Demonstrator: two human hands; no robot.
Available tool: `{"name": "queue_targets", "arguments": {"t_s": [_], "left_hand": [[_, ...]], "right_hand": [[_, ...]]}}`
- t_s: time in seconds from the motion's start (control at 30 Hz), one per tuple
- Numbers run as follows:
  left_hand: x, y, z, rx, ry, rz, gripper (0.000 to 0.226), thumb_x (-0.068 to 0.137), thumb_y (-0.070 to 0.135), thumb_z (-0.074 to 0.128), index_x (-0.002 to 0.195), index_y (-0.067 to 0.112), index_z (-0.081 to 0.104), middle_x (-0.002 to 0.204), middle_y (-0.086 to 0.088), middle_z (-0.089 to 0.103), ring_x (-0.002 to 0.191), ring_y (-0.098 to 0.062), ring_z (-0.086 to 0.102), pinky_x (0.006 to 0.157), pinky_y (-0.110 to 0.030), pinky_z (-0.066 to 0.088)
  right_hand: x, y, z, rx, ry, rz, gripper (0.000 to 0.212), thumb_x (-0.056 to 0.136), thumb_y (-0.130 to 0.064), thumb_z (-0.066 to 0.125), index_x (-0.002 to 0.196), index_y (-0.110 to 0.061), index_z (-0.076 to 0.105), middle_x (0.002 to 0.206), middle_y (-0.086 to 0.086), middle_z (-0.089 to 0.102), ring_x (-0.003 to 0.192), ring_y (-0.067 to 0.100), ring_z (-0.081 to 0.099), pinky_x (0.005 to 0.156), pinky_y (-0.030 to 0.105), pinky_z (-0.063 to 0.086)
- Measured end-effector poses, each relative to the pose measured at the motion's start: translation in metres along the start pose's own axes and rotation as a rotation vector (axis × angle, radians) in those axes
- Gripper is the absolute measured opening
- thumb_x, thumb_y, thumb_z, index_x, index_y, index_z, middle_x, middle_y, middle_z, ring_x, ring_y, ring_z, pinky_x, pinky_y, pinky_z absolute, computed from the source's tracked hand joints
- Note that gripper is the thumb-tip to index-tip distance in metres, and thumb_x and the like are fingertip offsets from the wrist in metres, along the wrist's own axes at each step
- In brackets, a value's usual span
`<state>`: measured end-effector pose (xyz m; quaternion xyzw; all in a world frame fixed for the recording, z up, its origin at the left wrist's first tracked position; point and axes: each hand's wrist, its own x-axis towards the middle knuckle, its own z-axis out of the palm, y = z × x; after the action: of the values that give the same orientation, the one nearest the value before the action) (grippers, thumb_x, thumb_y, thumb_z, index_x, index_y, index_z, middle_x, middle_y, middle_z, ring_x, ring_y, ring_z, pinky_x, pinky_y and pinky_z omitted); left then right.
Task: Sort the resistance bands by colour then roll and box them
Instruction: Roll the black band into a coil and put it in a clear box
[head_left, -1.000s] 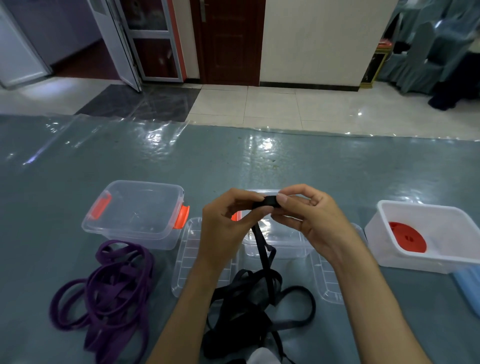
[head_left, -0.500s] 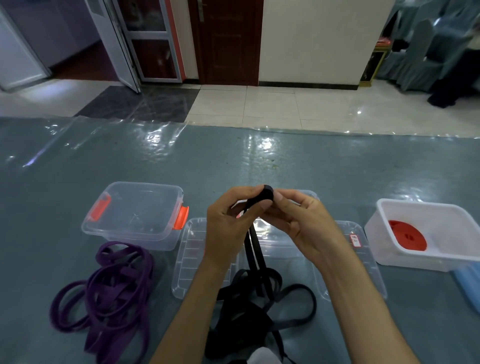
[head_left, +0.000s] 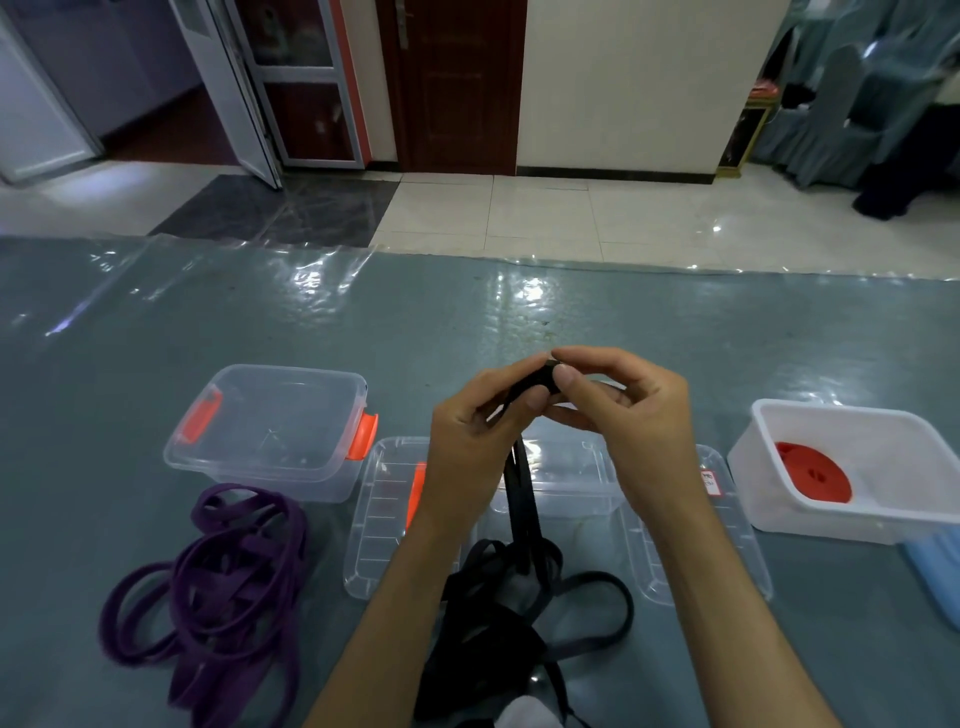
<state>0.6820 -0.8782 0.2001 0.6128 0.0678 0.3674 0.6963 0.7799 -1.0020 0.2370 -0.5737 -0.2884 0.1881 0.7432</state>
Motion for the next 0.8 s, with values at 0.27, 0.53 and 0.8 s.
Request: {"name": "queue_targets", "arguments": {"t_s": [0.27, 0.53, 0.8], "left_hand": [[0.004, 0.011, 0.0, -0.065, 0.071, -0.028, 0.029, 0.097, 0.016, 0.076, 0.123, 0.028, 0.071, 0.114, -0.007, 0.078, 0.11, -0.023, 0.076, 0.093, -0.023, 0.057], [0.004, 0.007, -0.001, -0.234, 0.128, -0.123, 0.022, 0.086, 0.025, 0.081, 0.108, 0.022, 0.082, 0.115, -0.012, 0.079, 0.115, -0.025, 0.074, 0.101, -0.033, 0.056], [0.001, 0.013, 0.008, 0.15, 0.182, 0.157, 0.024, 0.096, 0.015, 0.076, 0.115, 0.03, 0.078, 0.105, 0.002, 0.079, 0.101, -0.019, 0.076, 0.088, -0.026, 0.059]], "right_hand": [[-0.003, 0.002, 0.008, 0.056, -0.033, 0.029, 0.012, 0.097, -0.004, 0.071, 0.109, -0.006, 0.073, 0.103, 0.011, 0.081, 0.094, 0.031, 0.08, 0.078, 0.036, 0.065], [-0.006, 0.006, 0.011, -0.214, 0.031, -0.06, 0.024, 0.077, -0.011, 0.092, 0.091, -0.015, 0.074, 0.09, 0.004, 0.08, 0.085, 0.022, 0.078, 0.079, 0.029, 0.062], [-0.004, 0.0, 0.01, -0.038, 0.009, -0.013, 0.019, 0.086, -0.024, 0.086, 0.103, -0.017, 0.079, 0.1, 0.005, 0.082, 0.09, 0.029, 0.081, 0.082, 0.039, 0.066]]}}
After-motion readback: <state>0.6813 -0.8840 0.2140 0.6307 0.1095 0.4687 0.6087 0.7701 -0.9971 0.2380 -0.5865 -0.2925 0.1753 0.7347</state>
